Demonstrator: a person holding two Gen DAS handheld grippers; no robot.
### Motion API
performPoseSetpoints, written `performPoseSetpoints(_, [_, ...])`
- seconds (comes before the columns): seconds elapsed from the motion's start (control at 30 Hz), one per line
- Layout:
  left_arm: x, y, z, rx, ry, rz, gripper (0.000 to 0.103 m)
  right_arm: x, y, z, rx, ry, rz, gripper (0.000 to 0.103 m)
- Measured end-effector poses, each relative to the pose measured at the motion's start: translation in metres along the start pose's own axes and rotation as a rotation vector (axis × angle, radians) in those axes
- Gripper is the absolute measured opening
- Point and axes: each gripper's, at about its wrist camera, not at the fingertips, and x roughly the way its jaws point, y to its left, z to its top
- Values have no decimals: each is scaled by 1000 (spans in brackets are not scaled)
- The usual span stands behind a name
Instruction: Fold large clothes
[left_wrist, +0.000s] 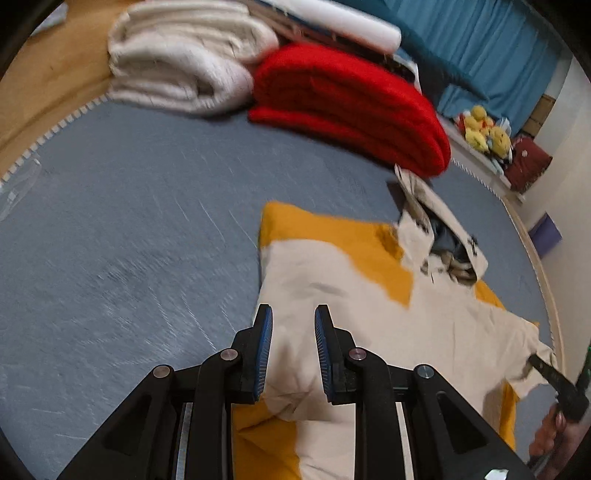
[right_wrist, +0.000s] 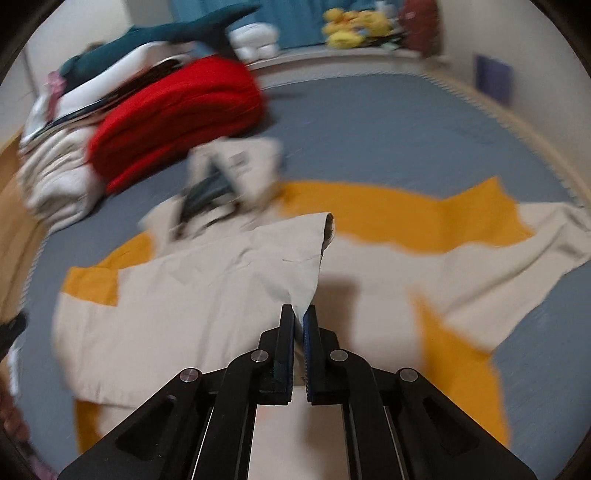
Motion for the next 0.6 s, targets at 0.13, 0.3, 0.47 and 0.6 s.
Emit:
performPoseSetpoints(0.13, [39, -4, -11, -32, 134, -39, 21, 20, -40, 12, 67, 52, -51, 5])
performPoseSetpoints(0.3, [72, -15, -35, 12, 263, -38, 21, 28, -59, 17, 115, 84, -55, 5])
performPoseSetpoints(0.47, [99, 0, -58, -20, 371, 93, 19, 33, -75, 17, 150, 98, -158, 16])
performPoseSetpoints(0.6, [83, -12, -55, 2, 334, 129, 19, 29, -87, 17, 199, 72, -133, 31])
